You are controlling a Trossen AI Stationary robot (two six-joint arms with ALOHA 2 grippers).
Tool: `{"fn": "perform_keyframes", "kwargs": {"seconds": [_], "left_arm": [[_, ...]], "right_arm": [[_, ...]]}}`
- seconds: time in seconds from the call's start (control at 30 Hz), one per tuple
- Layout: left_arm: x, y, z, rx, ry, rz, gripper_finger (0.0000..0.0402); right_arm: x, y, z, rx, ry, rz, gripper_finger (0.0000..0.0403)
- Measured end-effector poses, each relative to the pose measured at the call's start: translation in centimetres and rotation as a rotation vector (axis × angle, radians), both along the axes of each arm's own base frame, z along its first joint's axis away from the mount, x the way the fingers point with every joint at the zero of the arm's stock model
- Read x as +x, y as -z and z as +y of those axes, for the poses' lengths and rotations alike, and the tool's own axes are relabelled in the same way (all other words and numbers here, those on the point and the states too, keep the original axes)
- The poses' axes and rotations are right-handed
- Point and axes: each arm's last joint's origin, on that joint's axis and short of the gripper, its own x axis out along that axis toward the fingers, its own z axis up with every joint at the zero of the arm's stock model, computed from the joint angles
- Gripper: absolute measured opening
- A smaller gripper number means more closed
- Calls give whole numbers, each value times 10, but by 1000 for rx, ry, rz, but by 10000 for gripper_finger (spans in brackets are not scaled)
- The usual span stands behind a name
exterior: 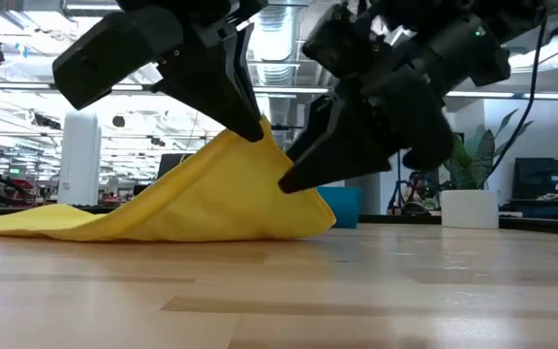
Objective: Roll microfiber towels into tight, uniform cylinder then place into a basket
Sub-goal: Fold the yellow towel
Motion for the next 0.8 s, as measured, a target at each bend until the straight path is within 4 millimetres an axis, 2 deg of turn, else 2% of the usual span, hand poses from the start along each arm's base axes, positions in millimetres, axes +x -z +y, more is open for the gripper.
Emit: {"fn": "perform_keyframes", "kwargs": {"seconds": [0.17,0.33,0.57,0.8], "left_arm": [[0,0,0,1,1,2,0],[-1,0,-1,4,2,7,0],[-2,1,0,3,-9,11,0],[-2,1,0,4,-9,12,0]], "right_arm": [[2,16,-4,-31,19,75,247],[-4,24,-8,-50,40,172,229],[-6,23,-11,-39,69,200,186],[-8,24,-12,-70,84,226,126]]}}
